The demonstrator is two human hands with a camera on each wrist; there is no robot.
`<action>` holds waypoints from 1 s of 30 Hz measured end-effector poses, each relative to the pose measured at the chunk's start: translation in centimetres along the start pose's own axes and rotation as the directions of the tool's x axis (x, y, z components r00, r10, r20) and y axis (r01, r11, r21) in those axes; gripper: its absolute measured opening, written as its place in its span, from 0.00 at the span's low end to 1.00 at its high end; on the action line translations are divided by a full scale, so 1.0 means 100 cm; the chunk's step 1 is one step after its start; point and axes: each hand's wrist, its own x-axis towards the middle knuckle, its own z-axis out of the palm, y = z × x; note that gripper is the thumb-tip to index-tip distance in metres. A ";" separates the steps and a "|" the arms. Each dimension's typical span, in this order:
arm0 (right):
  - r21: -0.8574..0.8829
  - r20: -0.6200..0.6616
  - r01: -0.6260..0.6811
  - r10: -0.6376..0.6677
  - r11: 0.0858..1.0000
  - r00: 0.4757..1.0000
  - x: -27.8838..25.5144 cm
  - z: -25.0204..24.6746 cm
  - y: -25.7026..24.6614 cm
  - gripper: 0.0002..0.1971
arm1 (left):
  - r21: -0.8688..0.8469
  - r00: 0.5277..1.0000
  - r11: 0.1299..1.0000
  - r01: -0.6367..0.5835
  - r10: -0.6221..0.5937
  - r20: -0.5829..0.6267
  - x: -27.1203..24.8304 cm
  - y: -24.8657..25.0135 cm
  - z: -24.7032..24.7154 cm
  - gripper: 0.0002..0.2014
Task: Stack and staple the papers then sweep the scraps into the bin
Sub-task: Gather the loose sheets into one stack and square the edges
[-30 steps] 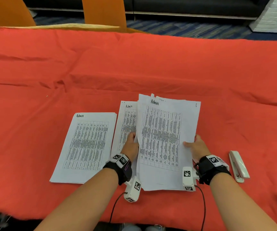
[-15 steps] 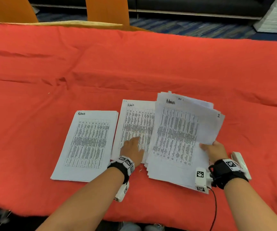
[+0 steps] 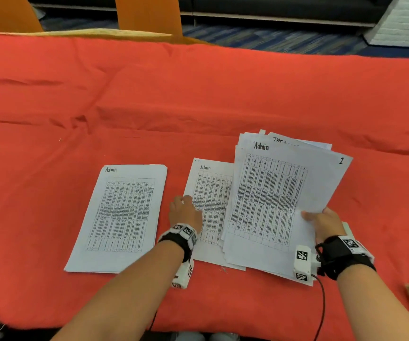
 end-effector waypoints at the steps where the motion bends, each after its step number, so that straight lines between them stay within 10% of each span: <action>1: -0.010 -0.001 -0.001 0.001 1.000 1.000 0.001 -0.001 0.000 0.13 | -0.038 0.997 0.996 0.079 -0.079 0.011 0.008 -0.001 -0.002 0.28; 6: -0.011 0.014 -0.006 0.006 1.000 1.000 0.000 -0.004 -0.005 0.14 | -0.202 0.954 0.936 0.288 -0.261 0.150 0.034 -0.005 -0.005 0.34; 14: 0.054 0.033 0.017 -0.019 0.998 0.999 -0.003 0.004 -0.015 0.12 | -0.362 0.998 0.931 0.049 -0.058 -0.013 0.031 0.001 -0.021 0.05; 30: 0.174 0.259 -0.056 0.009 0.983 0.966 0.006 0.041 -0.031 0.19 | -0.882 0.976 0.457 0.118 0.109 0.187 0.007 0.049 -0.050 0.03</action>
